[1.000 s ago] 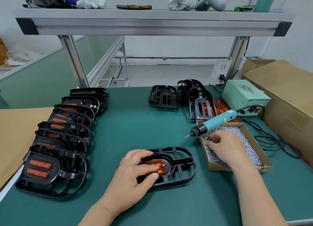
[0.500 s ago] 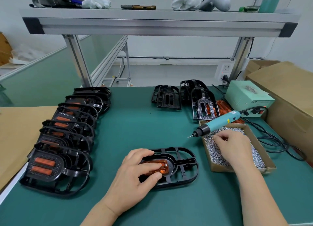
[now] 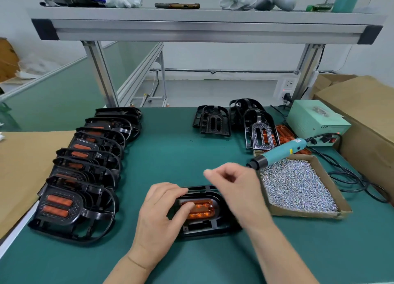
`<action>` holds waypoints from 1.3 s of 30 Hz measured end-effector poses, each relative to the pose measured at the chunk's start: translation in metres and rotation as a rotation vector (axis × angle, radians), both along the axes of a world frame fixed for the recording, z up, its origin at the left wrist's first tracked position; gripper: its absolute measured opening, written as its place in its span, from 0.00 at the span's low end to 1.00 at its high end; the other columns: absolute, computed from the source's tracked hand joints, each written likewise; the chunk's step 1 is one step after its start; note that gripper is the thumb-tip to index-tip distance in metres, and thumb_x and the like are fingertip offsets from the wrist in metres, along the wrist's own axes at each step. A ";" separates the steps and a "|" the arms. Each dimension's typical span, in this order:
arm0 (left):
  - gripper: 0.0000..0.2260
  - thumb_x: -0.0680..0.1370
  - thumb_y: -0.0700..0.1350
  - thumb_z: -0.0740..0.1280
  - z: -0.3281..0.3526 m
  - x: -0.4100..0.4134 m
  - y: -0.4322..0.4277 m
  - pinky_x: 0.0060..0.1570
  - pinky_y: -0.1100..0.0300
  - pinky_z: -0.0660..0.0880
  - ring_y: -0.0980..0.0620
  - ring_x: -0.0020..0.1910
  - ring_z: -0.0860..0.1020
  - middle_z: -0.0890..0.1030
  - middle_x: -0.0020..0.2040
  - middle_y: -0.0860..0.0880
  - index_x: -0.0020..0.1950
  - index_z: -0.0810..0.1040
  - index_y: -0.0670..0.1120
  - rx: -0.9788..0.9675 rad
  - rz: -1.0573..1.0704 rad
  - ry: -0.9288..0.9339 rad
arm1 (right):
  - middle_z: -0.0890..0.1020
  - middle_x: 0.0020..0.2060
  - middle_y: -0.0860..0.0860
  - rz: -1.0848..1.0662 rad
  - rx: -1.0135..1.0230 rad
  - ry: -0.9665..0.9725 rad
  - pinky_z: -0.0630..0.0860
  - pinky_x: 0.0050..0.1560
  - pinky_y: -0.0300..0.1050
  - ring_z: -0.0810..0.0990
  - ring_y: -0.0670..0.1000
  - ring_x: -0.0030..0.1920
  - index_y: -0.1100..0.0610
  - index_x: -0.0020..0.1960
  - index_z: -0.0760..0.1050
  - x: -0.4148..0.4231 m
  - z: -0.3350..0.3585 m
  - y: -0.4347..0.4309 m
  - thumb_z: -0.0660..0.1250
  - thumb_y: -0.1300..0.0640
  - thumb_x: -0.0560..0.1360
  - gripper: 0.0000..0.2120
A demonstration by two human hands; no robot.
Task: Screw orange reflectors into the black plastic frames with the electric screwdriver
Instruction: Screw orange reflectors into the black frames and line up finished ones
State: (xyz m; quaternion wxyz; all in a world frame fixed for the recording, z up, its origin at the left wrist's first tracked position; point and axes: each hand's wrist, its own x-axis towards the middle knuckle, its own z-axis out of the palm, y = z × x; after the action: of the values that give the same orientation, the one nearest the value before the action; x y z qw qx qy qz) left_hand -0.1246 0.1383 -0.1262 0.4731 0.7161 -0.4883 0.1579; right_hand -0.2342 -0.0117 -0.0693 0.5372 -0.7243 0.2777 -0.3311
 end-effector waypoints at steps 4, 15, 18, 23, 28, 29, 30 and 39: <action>0.11 0.76 0.50 0.71 0.003 0.000 0.000 0.58 0.64 0.70 0.51 0.50 0.78 0.81 0.47 0.53 0.50 0.84 0.42 -0.061 0.031 -0.031 | 0.81 0.28 0.44 0.087 0.079 0.000 0.73 0.37 0.39 0.74 0.41 0.30 0.49 0.33 0.82 0.014 -0.011 0.026 0.78 0.49 0.68 0.09; 0.08 0.75 0.46 0.71 0.003 0.000 0.001 0.49 0.58 0.76 0.51 0.45 0.80 0.83 0.41 0.54 0.41 0.85 0.43 -0.177 0.060 0.049 | 0.83 0.30 0.52 0.147 0.076 0.024 0.74 0.38 0.43 0.75 0.43 0.31 0.56 0.34 0.81 0.020 -0.021 0.038 0.77 0.46 0.69 0.14; 0.08 0.76 0.46 0.70 0.004 0.001 0.003 0.49 0.57 0.76 0.51 0.46 0.81 0.83 0.42 0.55 0.41 0.85 0.44 -0.174 0.028 0.061 | 0.82 0.29 0.51 0.190 0.079 0.038 0.76 0.38 0.47 0.75 0.44 0.32 0.55 0.33 0.81 0.019 -0.020 0.034 0.75 0.42 0.67 0.16; 0.07 0.76 0.45 0.70 0.006 0.000 0.002 0.50 0.58 0.76 0.52 0.47 0.80 0.82 0.44 0.57 0.42 0.85 0.44 -0.155 0.003 0.064 | 0.83 0.32 0.47 0.049 -0.027 0.034 0.75 0.42 0.44 0.78 0.42 0.34 0.52 0.38 0.83 0.014 -0.012 0.023 0.68 0.38 0.72 0.18; 0.07 0.77 0.44 0.68 0.006 0.000 0.002 0.48 0.57 0.75 0.51 0.45 0.80 0.81 0.40 0.56 0.39 0.82 0.45 -0.119 -0.021 0.095 | 0.81 0.46 0.44 -0.492 0.094 -0.294 0.75 0.49 0.41 0.78 0.42 0.44 0.48 0.49 0.76 -0.004 0.005 -0.033 0.71 0.50 0.76 0.05; 0.08 0.77 0.44 0.68 0.006 0.000 0.002 0.47 0.57 0.75 0.51 0.44 0.80 0.81 0.40 0.56 0.39 0.82 0.45 -0.117 -0.026 0.098 | 0.79 0.50 0.47 -0.578 0.146 -0.321 0.75 0.50 0.39 0.77 0.43 0.45 0.50 0.52 0.73 -0.008 0.006 -0.047 0.71 0.51 0.76 0.08; 0.08 0.77 0.44 0.68 0.006 0.000 0.002 0.47 0.57 0.75 0.51 0.44 0.80 0.81 0.39 0.56 0.38 0.82 0.45 -0.114 -0.029 0.101 | 0.77 0.54 0.49 -0.641 0.194 -0.322 0.75 0.50 0.39 0.76 0.45 0.47 0.52 0.56 0.71 -0.013 0.006 -0.061 0.71 0.51 0.77 0.12; 0.07 0.76 0.45 0.68 0.008 -0.001 0.002 0.51 0.62 0.75 0.52 0.47 0.81 0.83 0.42 0.56 0.41 0.84 0.45 -0.107 -0.018 0.140 | 0.80 0.55 0.58 -0.612 0.424 0.000 0.78 0.40 0.45 0.83 0.54 0.43 0.61 0.66 0.64 -0.026 -0.008 -0.126 0.68 0.53 0.80 0.21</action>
State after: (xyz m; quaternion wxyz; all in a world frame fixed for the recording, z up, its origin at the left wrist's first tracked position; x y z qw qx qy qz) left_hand -0.1258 0.1404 -0.1185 0.5449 0.6948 -0.4512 0.1293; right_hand -0.2598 -0.1381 -0.0773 0.5513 -0.4805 0.5439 -0.4117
